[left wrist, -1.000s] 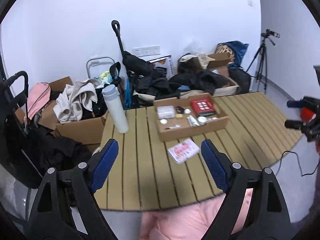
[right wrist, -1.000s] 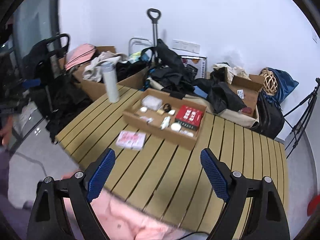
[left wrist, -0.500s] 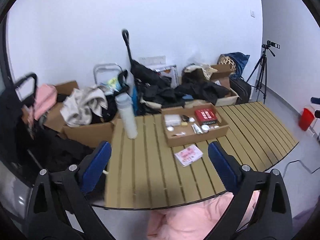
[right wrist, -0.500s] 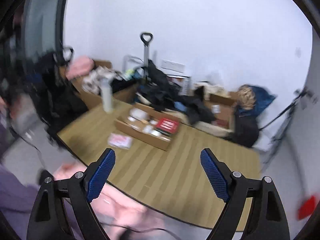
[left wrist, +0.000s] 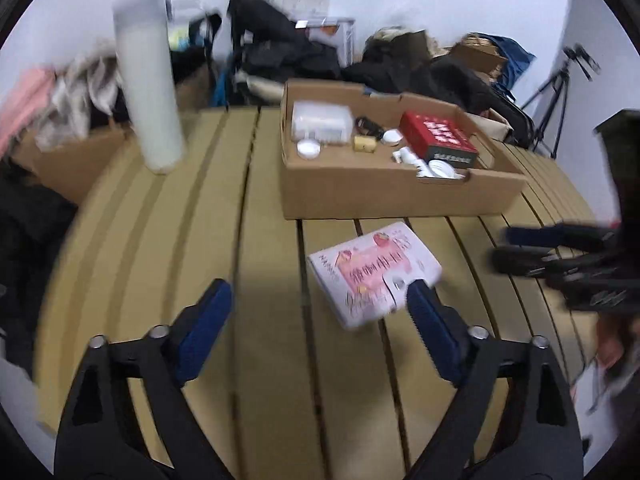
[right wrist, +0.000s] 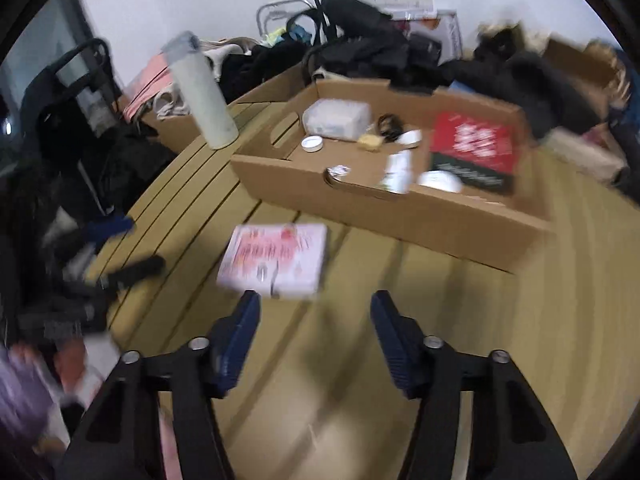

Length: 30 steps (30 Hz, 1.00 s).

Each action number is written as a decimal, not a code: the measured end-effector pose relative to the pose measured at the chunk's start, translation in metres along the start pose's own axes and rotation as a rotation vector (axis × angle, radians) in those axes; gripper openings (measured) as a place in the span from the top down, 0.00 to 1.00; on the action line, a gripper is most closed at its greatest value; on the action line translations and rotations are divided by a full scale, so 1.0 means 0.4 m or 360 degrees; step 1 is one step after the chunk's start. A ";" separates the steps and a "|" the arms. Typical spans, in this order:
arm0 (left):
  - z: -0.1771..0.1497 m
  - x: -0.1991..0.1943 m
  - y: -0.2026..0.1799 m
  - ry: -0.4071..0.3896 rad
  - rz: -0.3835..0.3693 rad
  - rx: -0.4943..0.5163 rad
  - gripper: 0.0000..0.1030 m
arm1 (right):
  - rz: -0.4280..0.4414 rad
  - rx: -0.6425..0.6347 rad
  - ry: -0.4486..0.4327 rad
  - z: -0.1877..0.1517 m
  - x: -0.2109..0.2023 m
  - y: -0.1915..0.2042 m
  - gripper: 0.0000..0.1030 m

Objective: Organize objects
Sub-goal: 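Grip the pink card pack edges with both tools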

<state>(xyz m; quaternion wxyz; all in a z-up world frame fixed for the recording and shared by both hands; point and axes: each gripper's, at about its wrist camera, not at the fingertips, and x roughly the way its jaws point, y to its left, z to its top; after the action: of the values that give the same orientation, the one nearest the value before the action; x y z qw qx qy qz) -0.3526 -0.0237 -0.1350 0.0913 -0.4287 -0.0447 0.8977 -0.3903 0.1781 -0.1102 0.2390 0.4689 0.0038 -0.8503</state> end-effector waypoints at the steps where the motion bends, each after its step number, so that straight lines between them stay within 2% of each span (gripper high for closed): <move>1: 0.009 0.040 0.015 0.0057 -0.0036 -0.0072 0.32 | 0.0032 0.0038 0.0006 0.019 0.063 -0.007 0.47; 2: 0.016 0.077 0.029 0.0118 -0.0066 -0.0139 0.46 | 0.0059 0.0071 0.0018 0.031 0.100 -0.011 0.49; 3: 0.017 0.097 0.039 0.0145 -0.0107 -0.0179 0.54 | 0.0093 0.0108 0.0037 0.045 0.132 -0.010 0.56; 6: -0.003 0.140 0.038 0.0223 -0.0205 -0.0203 0.54 | 0.0076 0.0124 0.0088 0.039 0.205 0.006 0.69; 9: -0.019 0.138 0.002 0.0201 -0.0259 -0.0111 0.55 | 0.0183 0.0204 0.0043 0.022 0.214 -0.014 0.70; 10: -0.027 0.132 -0.019 0.0132 -0.0218 -0.0044 0.56 | 0.0206 0.0237 0.0030 0.017 0.213 -0.020 0.72; 11: -0.028 0.137 -0.026 0.0120 -0.0197 -0.0023 0.56 | 0.0219 0.0264 0.0012 0.011 0.209 -0.023 0.72; 13: -0.029 0.130 -0.027 0.0091 -0.0185 -0.0084 0.60 | 0.0219 0.0350 -0.0019 0.001 0.208 -0.030 0.75; 15: -0.027 0.114 -0.011 0.0127 -0.0172 -0.0202 0.72 | 0.0192 0.0357 0.0006 -0.003 0.200 -0.021 0.79; 17: -0.040 0.068 -0.008 0.0111 -0.0187 -0.0237 0.75 | 0.0215 0.0353 0.0019 -0.022 0.168 -0.007 0.80; 18: -0.057 0.014 -0.015 0.0080 -0.0220 -0.0240 0.76 | 0.0257 0.0366 0.0004 -0.037 0.139 -0.003 0.81; 21: -0.117 -0.096 -0.045 0.0038 -0.0288 -0.0225 0.79 | 0.0323 0.0414 -0.0027 -0.117 0.034 0.022 0.81; 23: -0.182 -0.177 -0.088 -0.0013 -0.0264 -0.0210 0.79 | 0.0318 0.0405 -0.0048 -0.195 -0.044 0.059 0.81; 26: -0.238 -0.235 -0.131 -0.0042 -0.0253 -0.0170 0.79 | 0.0271 0.0400 -0.0054 -0.293 -0.118 0.106 0.81; 30: -0.225 -0.242 -0.138 0.0012 -0.0301 -0.0155 0.79 | 0.0259 0.0423 -0.0075 -0.343 -0.174 0.105 0.81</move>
<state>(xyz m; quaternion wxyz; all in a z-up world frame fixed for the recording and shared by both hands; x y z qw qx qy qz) -0.2160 0.0110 -0.1092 0.1548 -0.4298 -0.1282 0.8803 -0.2332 0.2007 -0.1224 0.2429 0.4751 -0.1524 -0.8319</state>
